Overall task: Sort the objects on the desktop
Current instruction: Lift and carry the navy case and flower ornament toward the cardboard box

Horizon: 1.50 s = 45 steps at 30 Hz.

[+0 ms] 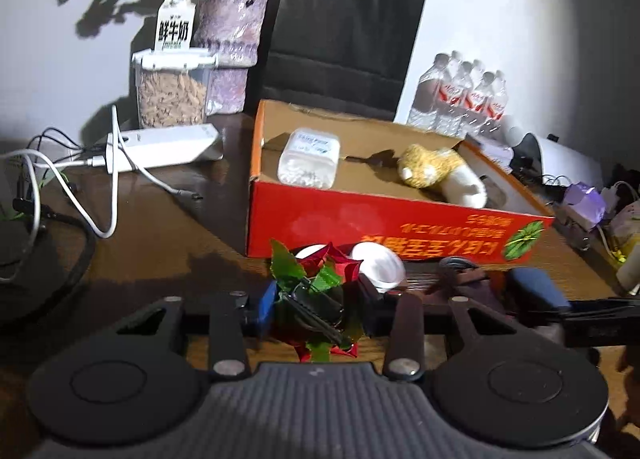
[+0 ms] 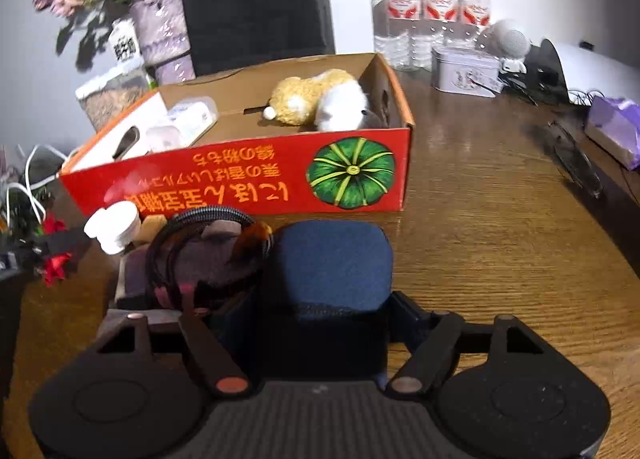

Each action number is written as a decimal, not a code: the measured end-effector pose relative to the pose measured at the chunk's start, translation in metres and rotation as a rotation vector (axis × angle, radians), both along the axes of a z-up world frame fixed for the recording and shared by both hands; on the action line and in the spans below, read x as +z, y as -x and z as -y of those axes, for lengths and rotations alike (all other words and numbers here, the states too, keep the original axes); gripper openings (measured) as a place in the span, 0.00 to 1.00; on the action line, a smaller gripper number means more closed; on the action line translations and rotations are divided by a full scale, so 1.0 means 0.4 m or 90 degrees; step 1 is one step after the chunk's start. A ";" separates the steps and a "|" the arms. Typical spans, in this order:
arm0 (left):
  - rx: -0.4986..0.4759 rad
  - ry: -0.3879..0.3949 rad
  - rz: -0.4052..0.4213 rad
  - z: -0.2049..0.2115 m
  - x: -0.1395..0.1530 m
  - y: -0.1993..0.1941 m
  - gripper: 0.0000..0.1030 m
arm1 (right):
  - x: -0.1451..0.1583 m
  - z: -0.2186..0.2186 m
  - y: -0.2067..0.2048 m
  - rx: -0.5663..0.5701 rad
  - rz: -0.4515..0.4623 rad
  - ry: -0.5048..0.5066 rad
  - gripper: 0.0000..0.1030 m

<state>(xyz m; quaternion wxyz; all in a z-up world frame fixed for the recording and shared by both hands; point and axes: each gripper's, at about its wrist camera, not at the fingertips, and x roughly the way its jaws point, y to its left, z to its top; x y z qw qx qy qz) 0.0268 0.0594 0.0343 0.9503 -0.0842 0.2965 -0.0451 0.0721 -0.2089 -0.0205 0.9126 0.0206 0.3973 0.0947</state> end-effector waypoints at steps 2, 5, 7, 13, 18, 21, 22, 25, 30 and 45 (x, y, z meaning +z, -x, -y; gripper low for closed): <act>-0.002 -0.008 0.013 0.010 0.020 0.023 0.39 | 0.004 -0.006 0.001 0.003 0.002 0.007 0.67; -0.002 -0.018 0.018 0.023 0.044 0.050 0.39 | 0.010 0.004 0.015 0.003 0.023 -0.008 0.59; -0.001 -0.018 0.027 0.028 0.057 0.068 0.39 | 0.017 0.021 0.027 -0.006 0.028 -0.037 0.59; -0.010 -0.011 0.035 0.043 0.080 0.101 0.39 | 0.080 0.057 0.090 -0.013 0.094 -0.067 0.58; -0.014 -0.011 0.037 0.052 0.085 0.107 0.39 | 0.142 0.085 0.151 -0.002 0.162 -0.102 0.58; -0.018 -0.011 0.036 0.055 0.086 0.107 0.39 | 0.163 0.094 0.169 0.002 0.191 -0.111 0.58; -0.018 -0.011 0.036 0.056 0.087 0.108 0.39 | 0.168 0.095 0.173 0.001 0.199 -0.112 0.59; -0.030 -0.011 0.038 0.063 0.092 0.113 0.40 | 0.167 0.084 0.171 0.023 0.188 -0.085 0.59; -0.037 -0.022 0.033 0.077 0.086 0.112 0.40 | 0.141 0.065 0.173 0.049 0.161 -0.098 0.59; -0.064 -0.034 -0.018 0.116 0.028 0.100 0.40 | 0.016 0.102 0.133 -0.003 0.044 0.000 0.59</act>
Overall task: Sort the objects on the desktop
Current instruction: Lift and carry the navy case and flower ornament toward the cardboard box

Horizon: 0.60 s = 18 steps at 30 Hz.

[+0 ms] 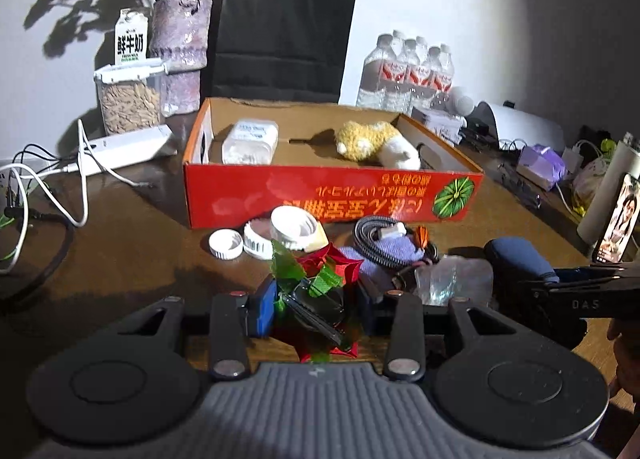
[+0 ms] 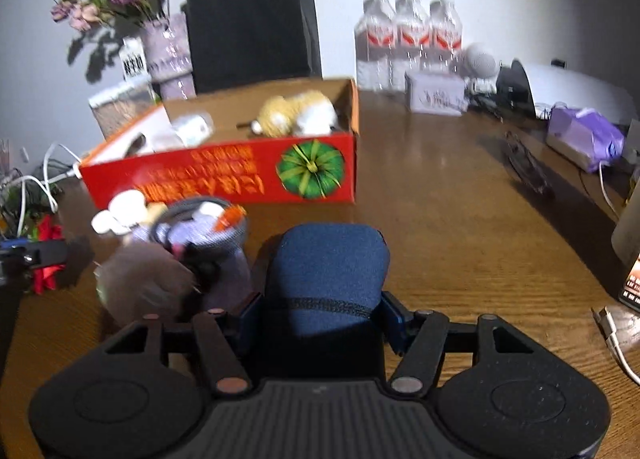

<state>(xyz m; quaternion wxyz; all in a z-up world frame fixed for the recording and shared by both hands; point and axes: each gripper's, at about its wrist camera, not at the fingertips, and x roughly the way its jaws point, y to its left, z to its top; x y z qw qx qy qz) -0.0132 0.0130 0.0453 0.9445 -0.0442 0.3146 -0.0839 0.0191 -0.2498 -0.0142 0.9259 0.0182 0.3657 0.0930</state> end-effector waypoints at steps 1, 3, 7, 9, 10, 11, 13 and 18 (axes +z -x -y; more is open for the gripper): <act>0.000 -0.002 -0.003 0.002 -0.003 -0.001 0.40 | -0.009 0.006 -0.005 0.000 -0.010 -0.006 0.59; 0.003 -0.007 -0.008 0.003 -0.008 -0.002 0.40 | -0.018 0.020 -0.005 0.002 -0.007 -0.020 0.62; 0.007 -0.011 -0.019 -0.006 -0.023 0.003 0.40 | -0.005 0.021 0.007 0.022 -0.001 -0.026 0.74; 0.011 -0.009 -0.024 -0.014 -0.030 0.006 0.40 | 0.004 0.016 0.023 0.038 0.008 -0.024 0.79; 0.013 -0.008 -0.028 -0.018 -0.033 0.008 0.40 | 0.005 0.014 0.033 0.045 0.007 -0.018 0.79; 0.014 -0.007 -0.030 -0.021 -0.037 0.008 0.40 | 0.006 0.013 0.037 0.046 0.004 -0.013 0.79; 0.014 -0.004 -0.033 -0.026 -0.042 0.007 0.40 | -0.002 0.009 0.039 0.038 -0.008 -0.002 0.79; 0.008 0.003 -0.032 -0.027 -0.043 0.006 0.40 | -0.021 0.001 0.011 0.015 -0.022 0.007 0.64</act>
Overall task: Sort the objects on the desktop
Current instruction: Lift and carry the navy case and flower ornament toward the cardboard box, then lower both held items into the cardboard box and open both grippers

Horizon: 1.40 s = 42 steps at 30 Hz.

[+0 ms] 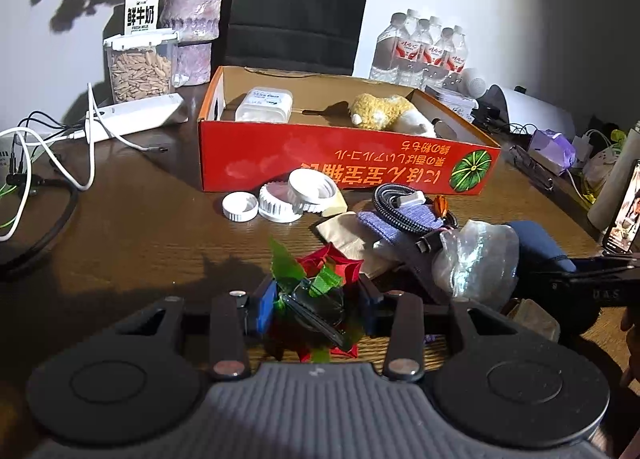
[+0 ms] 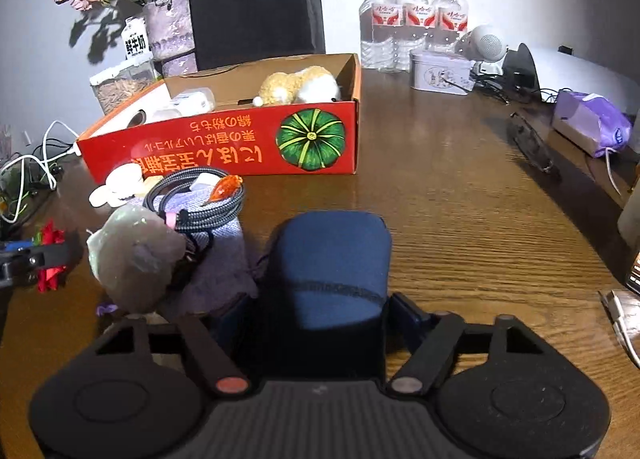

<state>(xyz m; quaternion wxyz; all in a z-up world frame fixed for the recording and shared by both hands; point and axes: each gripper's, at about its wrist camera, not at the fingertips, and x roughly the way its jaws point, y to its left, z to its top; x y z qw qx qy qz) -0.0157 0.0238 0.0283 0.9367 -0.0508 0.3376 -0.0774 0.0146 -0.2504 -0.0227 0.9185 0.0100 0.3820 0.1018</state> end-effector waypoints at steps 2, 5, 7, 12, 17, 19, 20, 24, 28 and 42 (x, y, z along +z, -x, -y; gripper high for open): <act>-0.001 -0.003 0.008 -0.002 0.007 0.005 0.40 | 0.006 0.006 0.001 0.001 0.002 -0.008 0.60; 0.009 0.001 0.016 -0.015 0.018 0.006 0.39 | 0.021 0.026 0.012 -0.011 0.011 -0.027 0.59; 0.015 0.005 0.022 -0.023 0.029 0.002 0.39 | 0.043 0.043 0.027 -0.019 0.027 -0.038 0.59; 0.003 0.006 0.059 -0.034 0.104 -0.056 0.39 | 0.131 0.068 0.027 -0.016 0.089 -0.082 0.59; -0.042 -0.002 0.085 -0.027 0.226 -0.247 0.39 | 0.247 -0.001 -0.102 0.018 0.140 -0.119 0.59; -0.055 -0.003 0.054 -0.019 0.240 -0.353 0.39 | 0.273 -0.052 -0.203 0.039 0.127 -0.127 0.59; -0.059 -0.010 0.027 -0.013 0.232 -0.408 0.39 | 0.278 -0.084 -0.261 0.060 0.109 -0.123 0.59; -0.040 -0.065 -0.096 -0.006 0.144 -0.578 0.39 | 0.218 -0.204 -0.477 0.057 -0.017 -0.052 0.59; -0.030 -0.115 -0.159 -0.022 0.074 -0.638 0.41 | 0.127 -0.269 -0.599 0.047 -0.121 0.017 0.58; -0.018 -0.163 -0.025 -0.012 0.148 -0.525 0.85 | 0.182 -0.221 -0.519 0.027 -0.013 0.053 0.71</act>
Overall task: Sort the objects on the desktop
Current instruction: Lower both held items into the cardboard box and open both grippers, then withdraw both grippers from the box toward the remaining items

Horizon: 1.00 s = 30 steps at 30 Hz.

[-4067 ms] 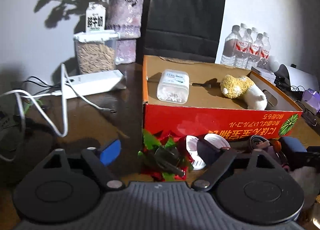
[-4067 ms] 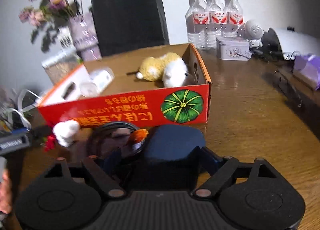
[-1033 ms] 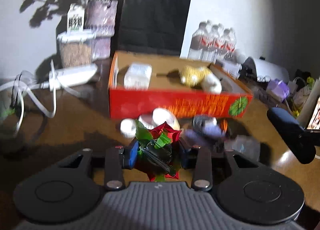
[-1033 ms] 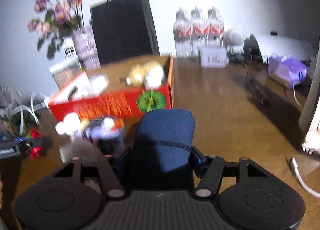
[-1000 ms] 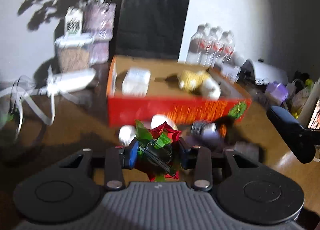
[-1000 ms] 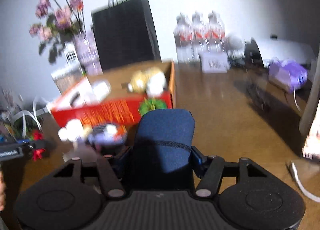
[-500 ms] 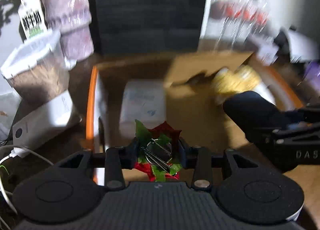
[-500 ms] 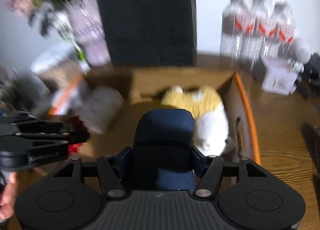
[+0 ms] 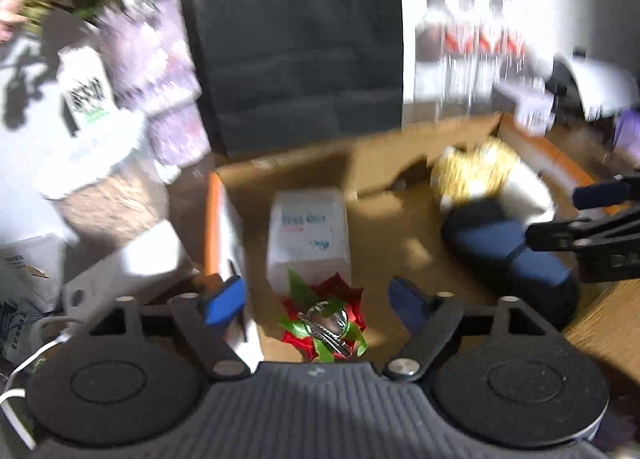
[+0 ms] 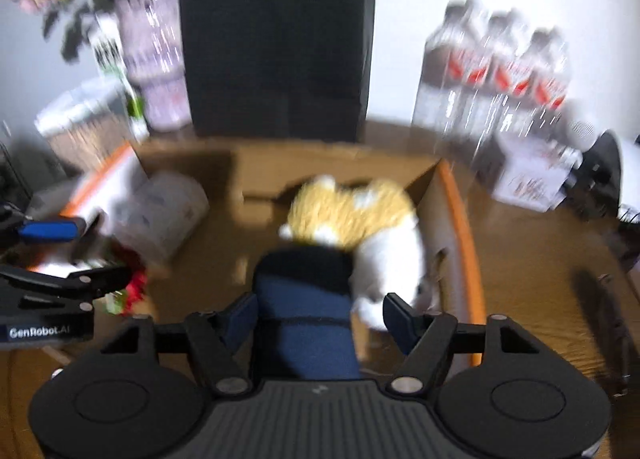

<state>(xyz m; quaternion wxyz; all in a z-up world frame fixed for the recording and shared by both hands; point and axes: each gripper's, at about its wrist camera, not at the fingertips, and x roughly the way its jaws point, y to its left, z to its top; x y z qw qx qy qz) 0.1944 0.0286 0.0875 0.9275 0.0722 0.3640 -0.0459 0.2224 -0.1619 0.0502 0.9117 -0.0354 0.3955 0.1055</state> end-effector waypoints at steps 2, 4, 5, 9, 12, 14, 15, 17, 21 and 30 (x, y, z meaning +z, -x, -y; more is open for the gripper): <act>0.003 0.026 0.040 -0.016 0.040 0.064 0.91 | 0.040 0.040 0.057 0.005 0.039 -0.026 0.81; 0.001 0.055 0.071 -0.027 0.067 0.133 0.97 | 0.065 0.082 0.123 0.011 0.066 -0.053 0.82; -0.002 0.066 0.079 -0.027 0.075 0.166 0.98 | 0.071 0.098 0.154 0.019 0.074 -0.066 0.82; 0.006 0.097 0.091 -0.017 0.059 0.287 1.00 | 0.059 0.155 0.276 0.037 0.077 -0.107 0.82; 0.027 0.119 0.098 -0.012 0.005 0.373 1.00 | 0.021 0.180 0.365 0.045 0.085 -0.128 0.82; 0.038 0.123 0.099 -0.003 -0.039 0.422 1.00 | -0.018 0.194 0.418 0.038 0.088 -0.138 0.83; 0.047 0.126 0.098 0.001 -0.060 0.446 1.00 | -0.039 0.198 0.442 0.035 0.090 -0.140 0.83; 0.052 0.137 0.095 0.009 -0.099 0.490 1.00 | -0.070 0.206 0.487 0.035 0.108 -0.139 0.83; 0.027 0.096 0.079 0.038 -0.160 0.534 1.00 | -0.132 0.227 0.527 0.041 0.110 -0.138 0.86; 0.033 0.091 0.049 0.047 -0.192 0.535 1.00 | -0.163 0.242 0.548 0.031 0.119 -0.145 0.87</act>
